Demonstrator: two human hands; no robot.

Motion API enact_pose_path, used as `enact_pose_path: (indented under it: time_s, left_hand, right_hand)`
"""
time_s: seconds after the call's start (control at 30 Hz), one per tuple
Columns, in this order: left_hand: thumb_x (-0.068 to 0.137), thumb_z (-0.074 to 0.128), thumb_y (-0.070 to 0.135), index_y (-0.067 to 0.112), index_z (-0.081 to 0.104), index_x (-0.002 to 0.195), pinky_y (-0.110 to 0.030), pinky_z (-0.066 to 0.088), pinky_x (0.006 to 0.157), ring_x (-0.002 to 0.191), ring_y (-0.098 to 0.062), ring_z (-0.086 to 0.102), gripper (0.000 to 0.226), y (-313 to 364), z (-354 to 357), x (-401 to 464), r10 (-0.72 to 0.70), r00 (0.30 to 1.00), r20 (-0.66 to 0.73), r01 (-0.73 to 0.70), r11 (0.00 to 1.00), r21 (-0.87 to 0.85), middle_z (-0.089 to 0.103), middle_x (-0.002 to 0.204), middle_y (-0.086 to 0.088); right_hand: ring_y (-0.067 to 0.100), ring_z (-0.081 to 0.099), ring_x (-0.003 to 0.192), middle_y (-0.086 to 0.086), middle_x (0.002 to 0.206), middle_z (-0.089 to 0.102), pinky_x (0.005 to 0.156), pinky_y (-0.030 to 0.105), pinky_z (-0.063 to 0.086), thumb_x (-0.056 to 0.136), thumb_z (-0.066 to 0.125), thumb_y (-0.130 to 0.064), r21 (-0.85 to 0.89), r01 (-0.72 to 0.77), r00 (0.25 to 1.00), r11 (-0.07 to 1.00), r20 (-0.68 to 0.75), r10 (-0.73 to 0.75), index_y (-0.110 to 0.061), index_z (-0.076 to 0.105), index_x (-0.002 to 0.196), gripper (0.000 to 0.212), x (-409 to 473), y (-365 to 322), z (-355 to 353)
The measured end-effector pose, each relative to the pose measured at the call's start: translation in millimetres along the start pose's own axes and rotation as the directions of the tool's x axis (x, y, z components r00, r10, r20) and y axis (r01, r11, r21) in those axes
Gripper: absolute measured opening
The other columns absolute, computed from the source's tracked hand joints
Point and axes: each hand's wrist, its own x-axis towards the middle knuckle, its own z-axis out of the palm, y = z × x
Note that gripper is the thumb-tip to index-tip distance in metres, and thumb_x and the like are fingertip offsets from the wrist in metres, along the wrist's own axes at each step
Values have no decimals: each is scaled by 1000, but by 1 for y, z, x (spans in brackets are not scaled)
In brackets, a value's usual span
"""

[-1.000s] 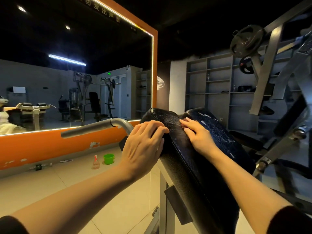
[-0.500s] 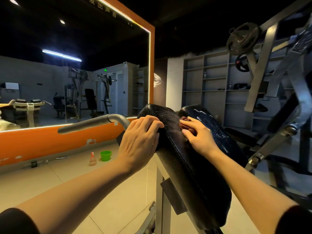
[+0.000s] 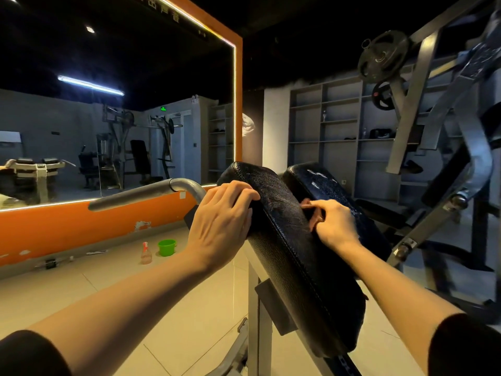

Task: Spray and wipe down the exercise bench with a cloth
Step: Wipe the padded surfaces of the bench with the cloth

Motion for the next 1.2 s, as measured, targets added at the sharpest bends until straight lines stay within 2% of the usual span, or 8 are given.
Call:
enact_pose_path:
  time_s: [0.1, 0.3, 0.47, 0.7, 0.8, 0.9, 1.0, 1.2]
  left_hand:
    - [91, 52, 19, 12, 60, 109, -33, 46, 85, 96, -21, 57, 21, 0, 0, 1, 2, 1000, -7, -2, 1000, 6, 61, 110, -8]
    - [91, 48, 23, 12, 58, 110, -33, 46, 83, 94, -20, 57, 24, 1, -2, 1, 18, 1000, 15, -18, 1000, 4, 60, 110, -8]
    - [91, 48, 23, 12, 59, 109, -34, 49, 82, 94, -22, 59, 24, 0, -2, 1, 25, 1000, 7, -25, 1000, -1, 61, 110, -8]
    - [93, 45, 24, 11, 62, 109, -35, 50, 85, 96, -23, 61, 26, 2, -2, 0, -3, 1000, 16, 3, 1000, -3, 63, 110, -9]
    - [93, 46, 24, 12, 62, 109, -34, 48, 85, 96, -22, 60, 26, 1, -2, 0, -5, 1000, 18, 5, 1000, -5, 62, 111, -8]
    - [93, 43, 27, 11, 61, 110, -34, 48, 84, 95, -23, 60, 29, 1, -4, 1, 15, 999, 34, -15, 1000, 4, 62, 111, -9]
    - [93, 43, 27, 11, 61, 109, -34, 49, 84, 94, -23, 61, 29, 1, -3, 0, 11, 1000, 24, -11, 1000, -9, 63, 109, -9]
    - [93, 46, 23, 11, 63, 109, -37, 50, 85, 95, -24, 62, 25, 1, -2, -1, 2, 1000, 7, -1, 1000, -18, 63, 110, -10]
  right_hand:
    - [31, 55, 113, 9, 118, 63, 89, 28, 40, 81, 72, -15, -68, 35, 992, 997, -118, -43, -18, 70, 117, 36, 1, -8, -11]
    - [3, 48, 128, -6, 132, 61, 113, 34, 37, 87, 68, -28, 526, 191, 937, 829, 155, -314, -24, 66, 123, 36, -14, -62, -22]
    - [6, 51, 123, -6, 126, 63, 106, 27, 39, 87, 69, -22, 496, 314, 906, 809, 99, -412, -26, 66, 120, 34, -11, -46, -7]
    - [29, 63, 96, 11, 102, 71, 76, 30, 47, 81, 66, -13, 55, -178, 974, 983, -135, 184, -19, 76, 97, 20, 13, -10, -2]
    - [24, 55, 102, 9, 106, 63, 79, 24, 36, 82, 72, -23, 83, 86, 965, 993, -256, -62, -14, 72, 107, 27, 9, -46, -11]
    - [11, 46, 112, -4, 110, 57, 93, 23, 35, 87, 58, -41, 287, 367, 928, 885, -44, -370, -19, 68, 119, 40, -16, -89, -11]
    - [7, 52, 116, -4, 121, 59, 101, 18, 40, 92, 55, -17, 433, 429, 887, 793, -36, -461, -14, 64, 126, 35, -23, -74, 2]
    - [31, 59, 105, 11, 115, 65, 87, 28, 43, 85, 60, -5, -36, -116, 993, 993, -37, 115, -15, 73, 110, 30, 1, 8, 3]
